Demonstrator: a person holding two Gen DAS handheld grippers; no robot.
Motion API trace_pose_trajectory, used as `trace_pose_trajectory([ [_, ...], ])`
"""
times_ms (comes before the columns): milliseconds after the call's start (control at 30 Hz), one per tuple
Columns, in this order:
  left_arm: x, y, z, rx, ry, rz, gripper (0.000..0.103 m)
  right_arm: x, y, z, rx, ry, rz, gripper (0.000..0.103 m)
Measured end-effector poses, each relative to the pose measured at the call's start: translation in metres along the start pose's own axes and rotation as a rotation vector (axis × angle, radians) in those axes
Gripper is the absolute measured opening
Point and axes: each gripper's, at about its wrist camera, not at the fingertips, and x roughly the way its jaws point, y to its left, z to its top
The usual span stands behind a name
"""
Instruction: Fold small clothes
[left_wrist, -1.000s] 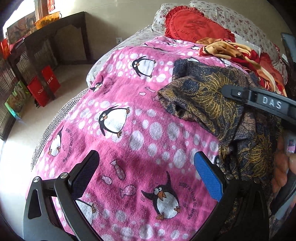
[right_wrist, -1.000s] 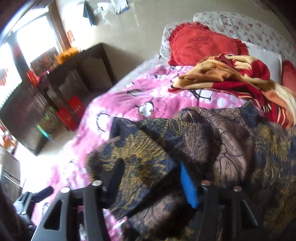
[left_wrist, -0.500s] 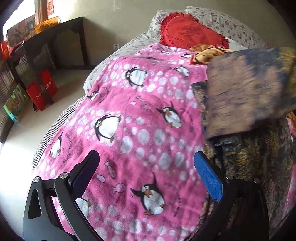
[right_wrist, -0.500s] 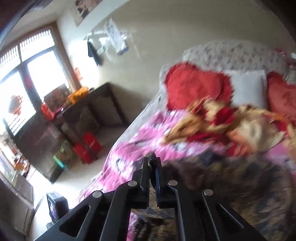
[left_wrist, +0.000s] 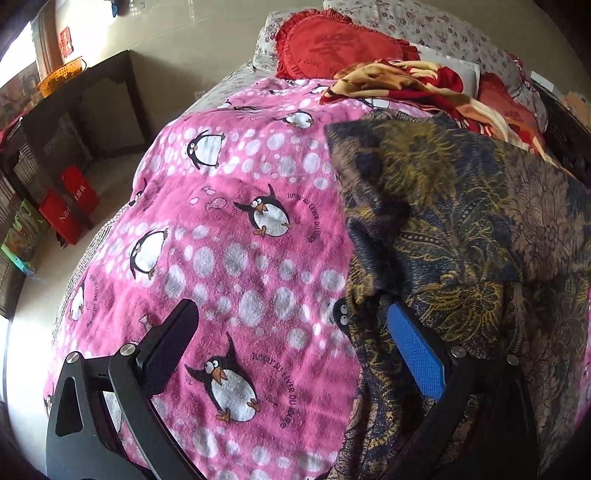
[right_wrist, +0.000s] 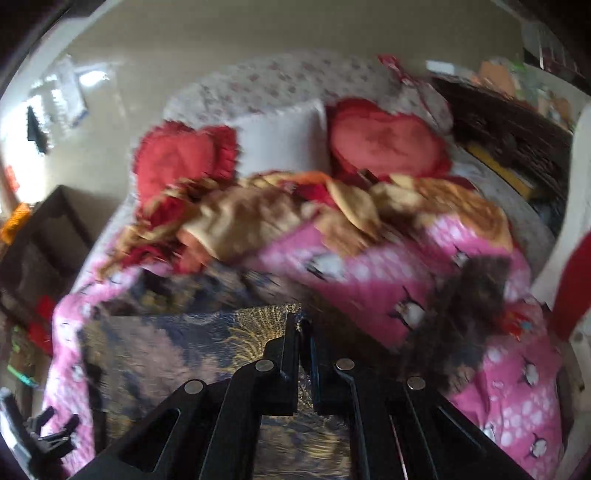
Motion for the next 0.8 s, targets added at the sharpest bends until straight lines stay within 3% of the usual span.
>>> trace_pose_trajectory([
  [100,0.006,0.003,-0.001,0.000,0.019,0.010,0.102,0.024,-0.028,-0.015,0.066,0.034,-0.039,0.004],
  [233,0.012,0.010,-0.002,-0.009,0.018,0.025,0.102,0.020,-0.048,-0.030,0.124,0.037,-0.033,0.004],
  [300,0.019,0.011,-0.002,-0.018,0.042,0.020,0.102,0.032,-0.053,-0.035,0.114,0.077,-0.093,0.004],
  [400,0.021,0.011,-0.006,-0.022,0.051,0.005,0.102,0.067,-0.053,-0.039,0.089,0.214,-0.168,0.006],
  [433,0.021,0.011,-0.007,-0.018,0.049,0.006,0.102,0.067,-0.044,-0.039,0.046,0.207,-0.200,0.010],
  [500,0.024,0.010,-0.010,-0.007,0.052,0.008,0.102,0.047,-0.016,-0.032,-0.024,0.093,-0.232,0.040],
  [567,0.028,0.010,-0.011,-0.004,0.054,0.000,0.102,0.025,0.019,-0.024,-0.061,-0.013,-0.124,0.054],
  [600,0.029,0.010,-0.011,-0.007,0.055,0.000,0.102,0.017,0.048,-0.019,-0.107,-0.039,-0.008,0.054],
  [733,0.034,0.015,-0.012,-0.031,0.041,-0.022,0.102,0.026,0.170,-0.010,-0.305,0.046,0.377,0.054],
  [800,0.036,0.016,-0.012,-0.030,0.031,-0.024,0.102,0.037,0.235,-0.012,-0.421,0.085,0.459,0.054],
])
